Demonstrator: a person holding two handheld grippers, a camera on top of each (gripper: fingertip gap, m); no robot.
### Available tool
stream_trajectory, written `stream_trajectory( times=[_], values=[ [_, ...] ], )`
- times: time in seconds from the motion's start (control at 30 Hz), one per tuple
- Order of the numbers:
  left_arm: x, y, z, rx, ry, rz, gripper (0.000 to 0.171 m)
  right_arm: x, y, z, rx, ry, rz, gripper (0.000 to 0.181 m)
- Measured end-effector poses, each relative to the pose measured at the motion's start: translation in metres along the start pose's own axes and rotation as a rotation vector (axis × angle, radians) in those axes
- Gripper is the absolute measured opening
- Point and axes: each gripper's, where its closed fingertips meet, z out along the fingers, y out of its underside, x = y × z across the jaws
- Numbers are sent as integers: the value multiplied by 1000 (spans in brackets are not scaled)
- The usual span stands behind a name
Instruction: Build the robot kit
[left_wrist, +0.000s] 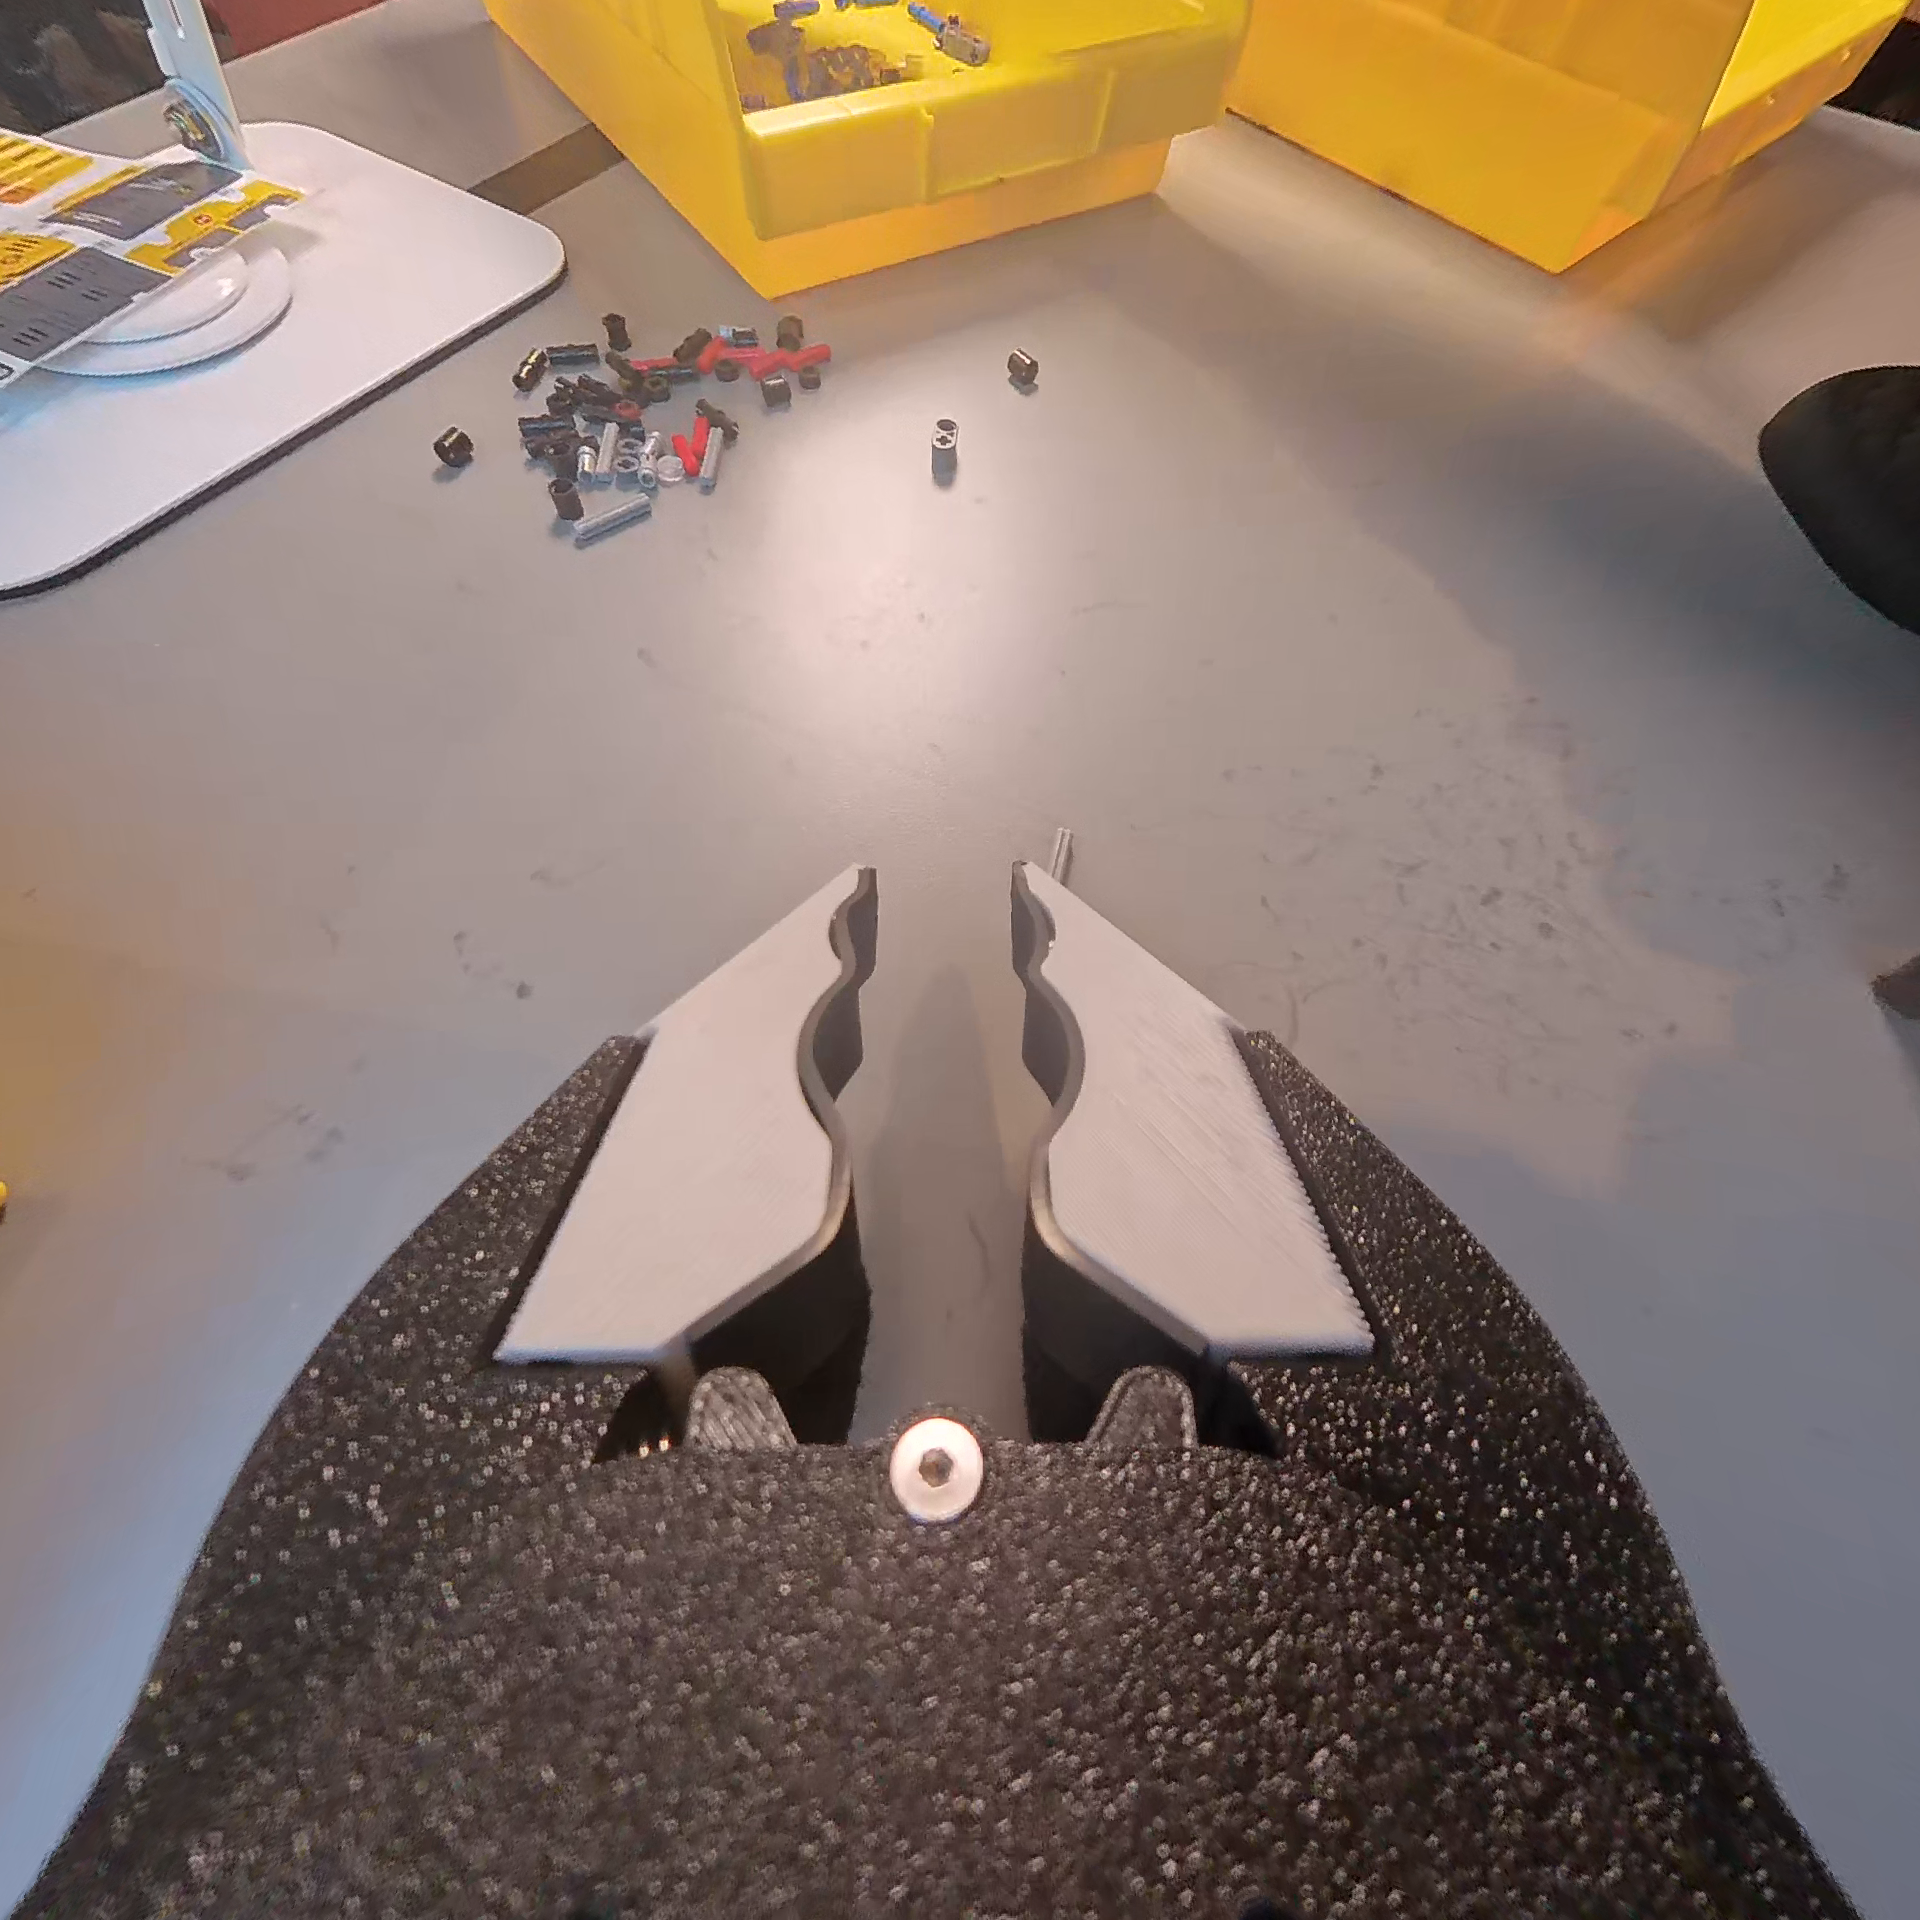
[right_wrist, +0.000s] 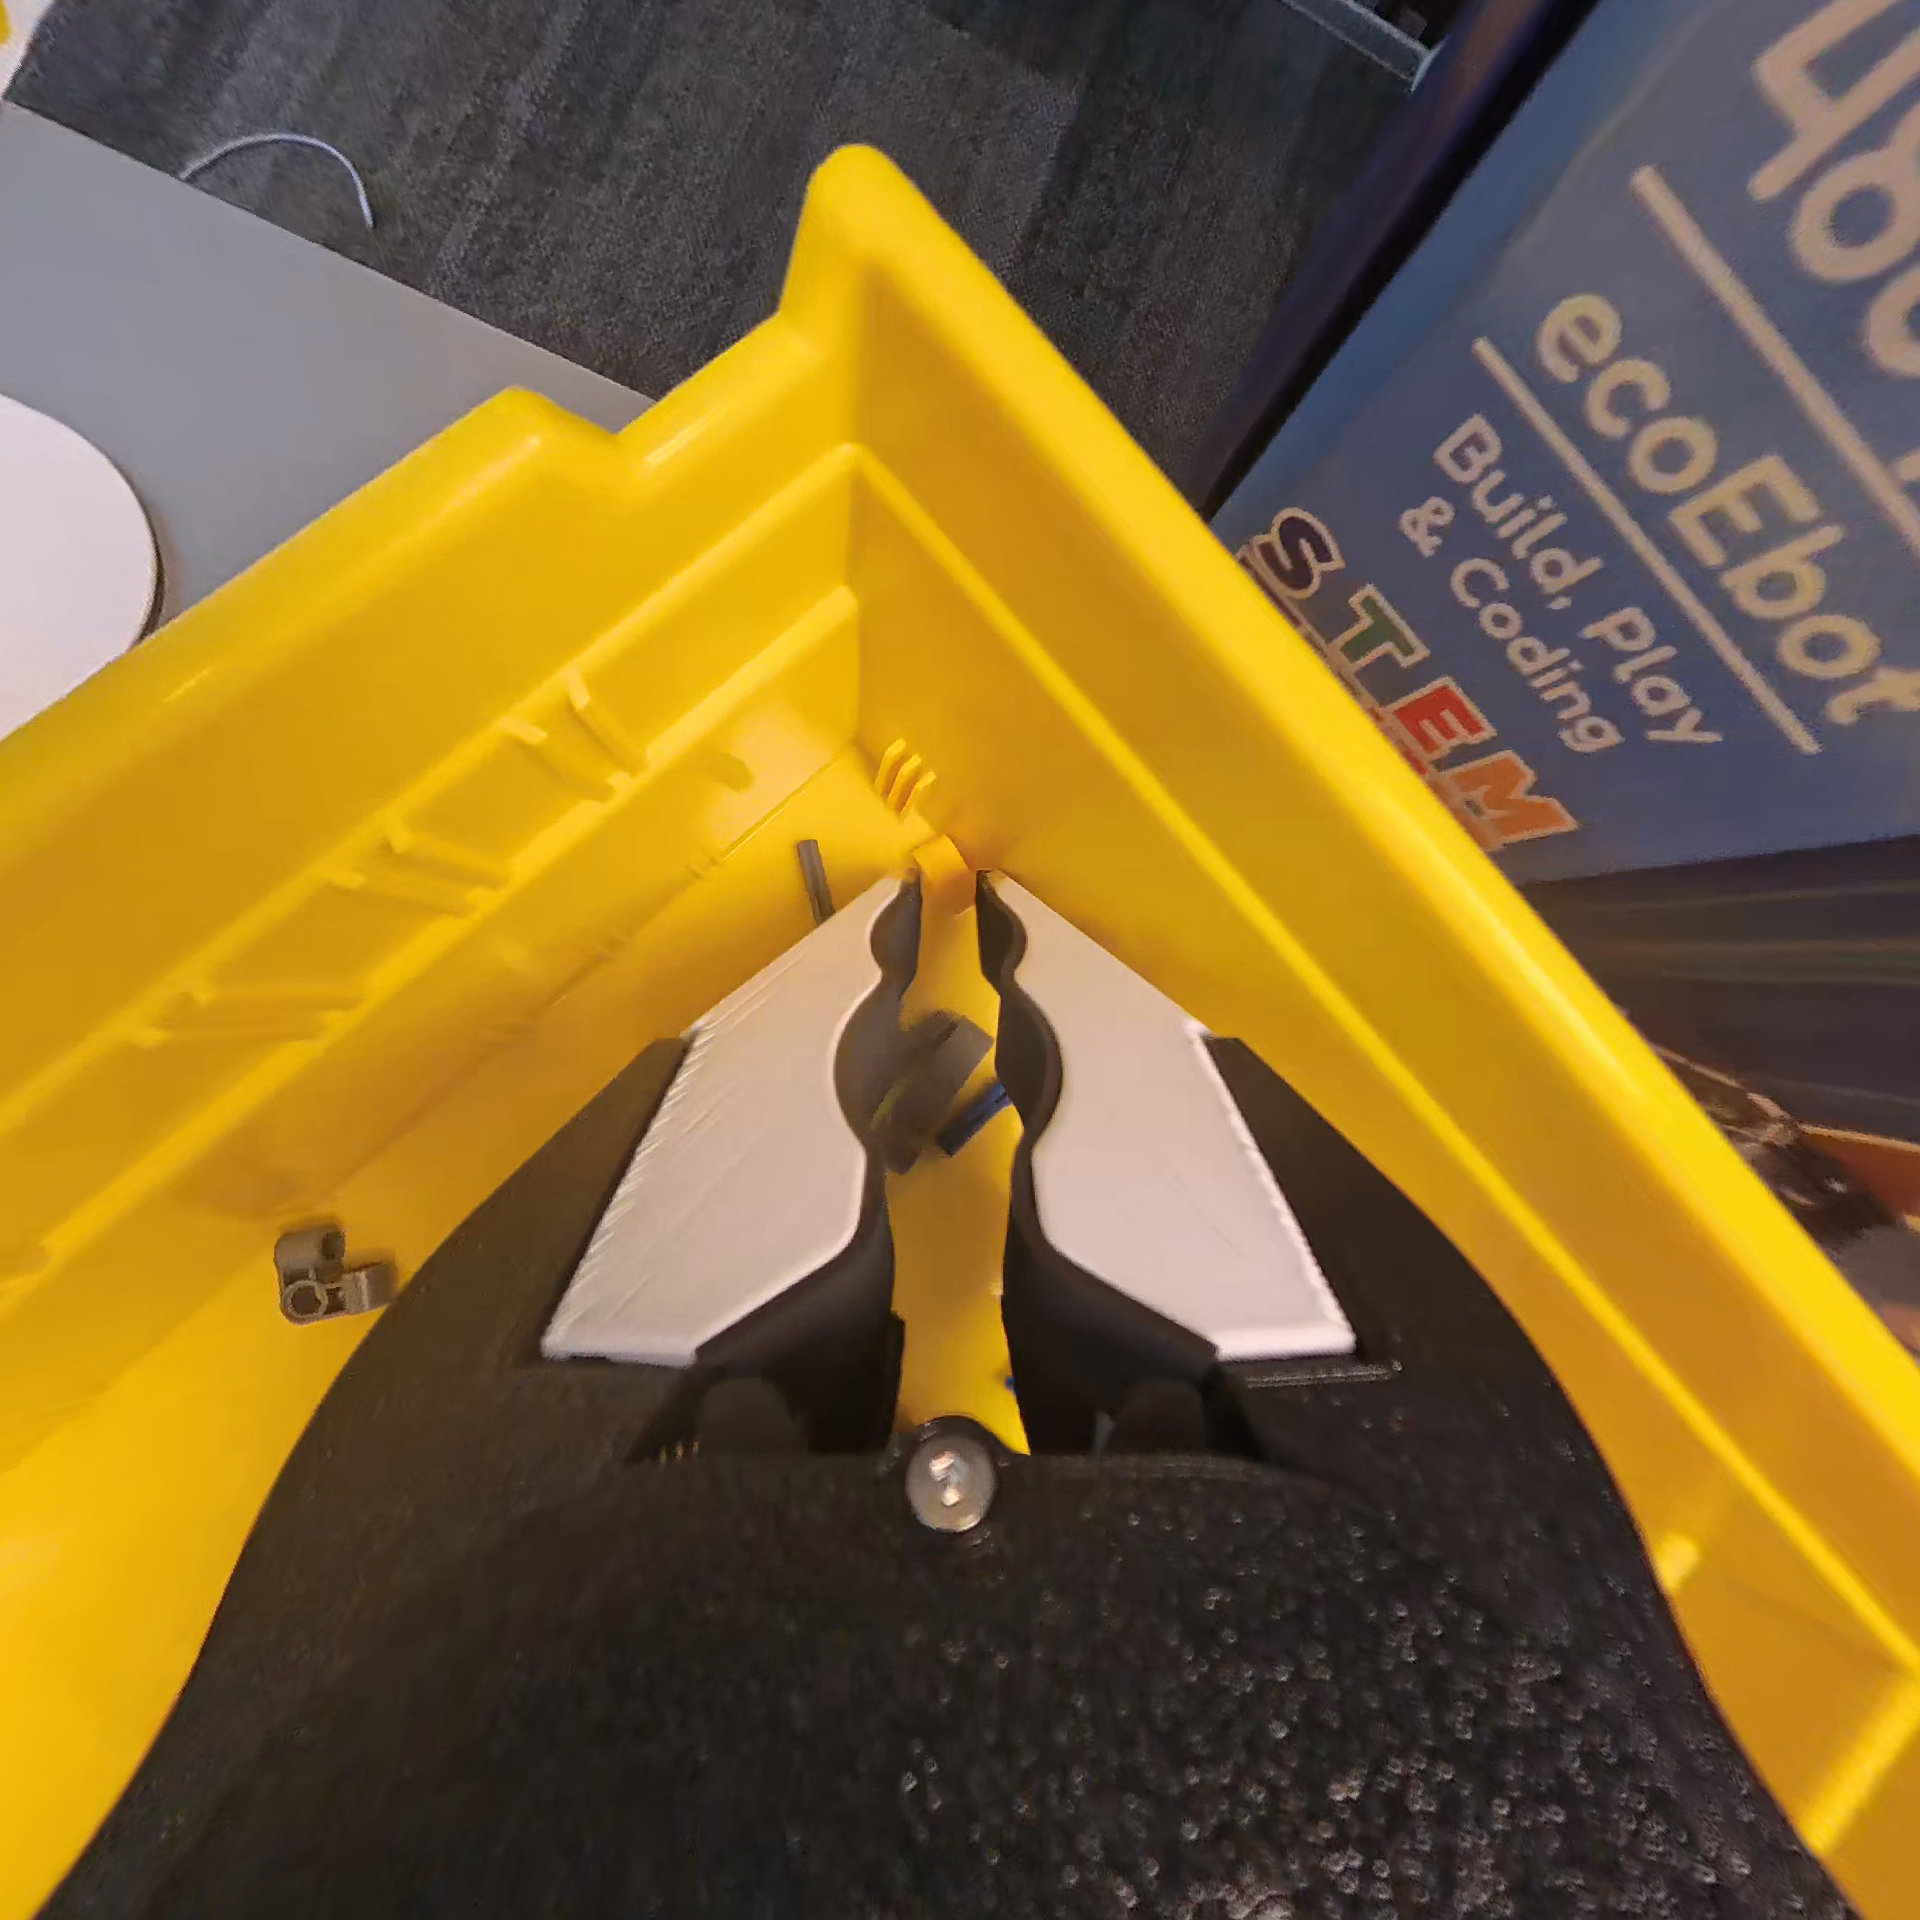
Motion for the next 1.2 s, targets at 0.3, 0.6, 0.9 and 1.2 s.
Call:
stream_trajectory(
  times=[0.3, 0.6, 0.9, 1.2],
  values=[
    [2, 2, 0, -9, 7, 12, 25, -8, 8, 5, -26, -43, 71, 0],
    [2, 3, 1, -16, 6, 15, 25, -15, 20, -4, -75, -132, 57, 0],
    [0, 3, 1, -18, -4, 12, 25, -11, 18, -15, -18, -181, 88, 9],
    [0, 4, 1, -22, -3, 9, 25, -10, 22, -10, -39, -181, 77, 12]
  ],
)
